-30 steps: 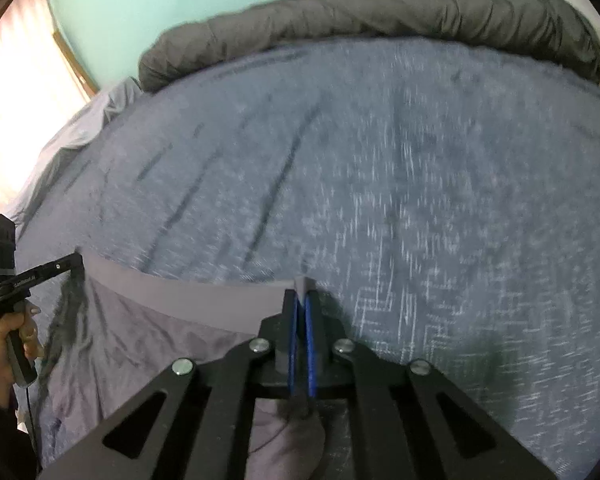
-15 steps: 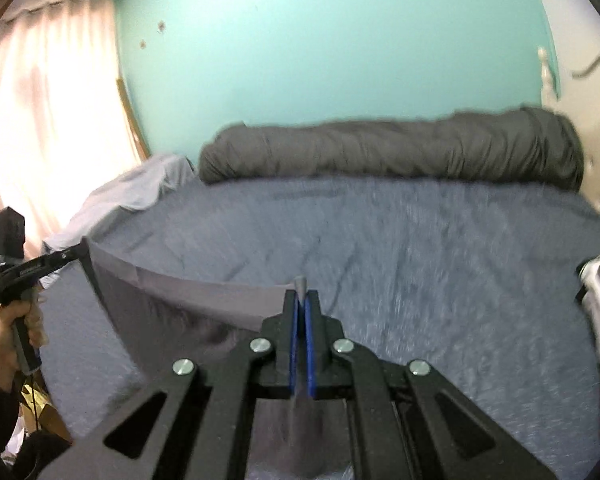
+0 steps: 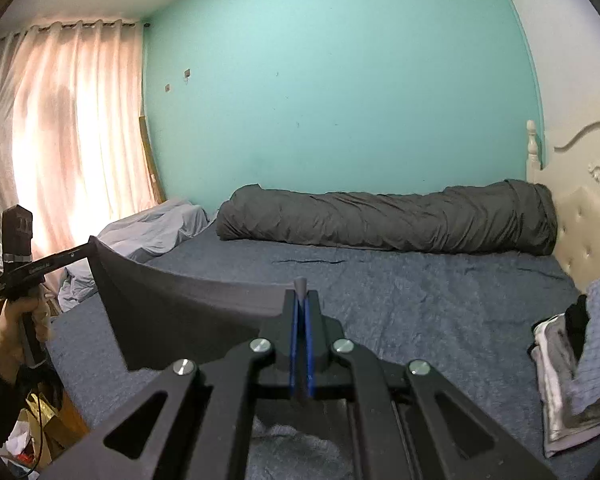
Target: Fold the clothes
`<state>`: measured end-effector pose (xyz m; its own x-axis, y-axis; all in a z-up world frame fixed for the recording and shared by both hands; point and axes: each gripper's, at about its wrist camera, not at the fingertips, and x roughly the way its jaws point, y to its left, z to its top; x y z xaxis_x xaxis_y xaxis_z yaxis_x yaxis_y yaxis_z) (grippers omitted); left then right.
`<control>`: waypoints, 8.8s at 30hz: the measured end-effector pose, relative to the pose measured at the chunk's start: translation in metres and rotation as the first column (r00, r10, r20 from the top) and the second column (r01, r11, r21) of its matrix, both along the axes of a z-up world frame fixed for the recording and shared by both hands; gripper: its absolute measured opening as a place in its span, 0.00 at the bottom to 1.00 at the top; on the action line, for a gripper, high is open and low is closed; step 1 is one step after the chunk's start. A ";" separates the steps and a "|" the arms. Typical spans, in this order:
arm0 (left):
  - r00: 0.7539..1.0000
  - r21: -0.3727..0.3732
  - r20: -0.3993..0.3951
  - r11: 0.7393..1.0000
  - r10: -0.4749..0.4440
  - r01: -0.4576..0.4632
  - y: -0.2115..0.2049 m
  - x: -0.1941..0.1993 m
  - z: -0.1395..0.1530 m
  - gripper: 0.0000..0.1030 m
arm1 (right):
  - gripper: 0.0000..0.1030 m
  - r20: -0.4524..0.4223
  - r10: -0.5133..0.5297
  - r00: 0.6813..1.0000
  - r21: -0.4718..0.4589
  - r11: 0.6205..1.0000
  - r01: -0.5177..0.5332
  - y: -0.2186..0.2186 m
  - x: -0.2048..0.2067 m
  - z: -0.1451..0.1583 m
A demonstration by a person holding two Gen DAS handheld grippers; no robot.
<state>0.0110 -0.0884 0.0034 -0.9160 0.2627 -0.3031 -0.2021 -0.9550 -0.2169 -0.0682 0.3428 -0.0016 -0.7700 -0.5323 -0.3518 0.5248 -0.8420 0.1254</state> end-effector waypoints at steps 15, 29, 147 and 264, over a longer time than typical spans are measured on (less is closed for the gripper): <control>0.951 -0.030 0.310 0.999 -0.003 0.013 0.010 -0.081 -0.140 0.03 | 0.03 0.268 -0.040 0.963 0.089 0.996 0.016 -0.001 -0.063 -0.119; 0.847 0.022 0.531 0.999 0.017 -0.034 -0.014 -0.248 -0.297 0.03 | 0.03 0.427 -0.151 0.892 0.220 0.974 0.059 -0.030 -0.231 -0.261; 0.719 0.181 0.689 0.982 -0.094 -0.044 -0.033 -0.105 -0.387 0.01 | 0.01 0.610 -0.355 0.709 0.288 0.932 0.219 0.086 -0.105 -0.351; 0.752 0.099 0.658 0.984 0.047 -0.149 -0.012 -0.143 -0.398 0.04 | 0.54 0.551 -0.162 0.819 -0.163 0.941 0.295 0.016 -0.077 -0.332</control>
<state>-0.1320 -0.1001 -0.3945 -0.5327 0.2673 -0.8030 0.1295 -0.9119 -0.3894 -0.1448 0.3588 -0.3335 -0.6145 -0.4806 -0.6256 0.1191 -0.8404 0.5287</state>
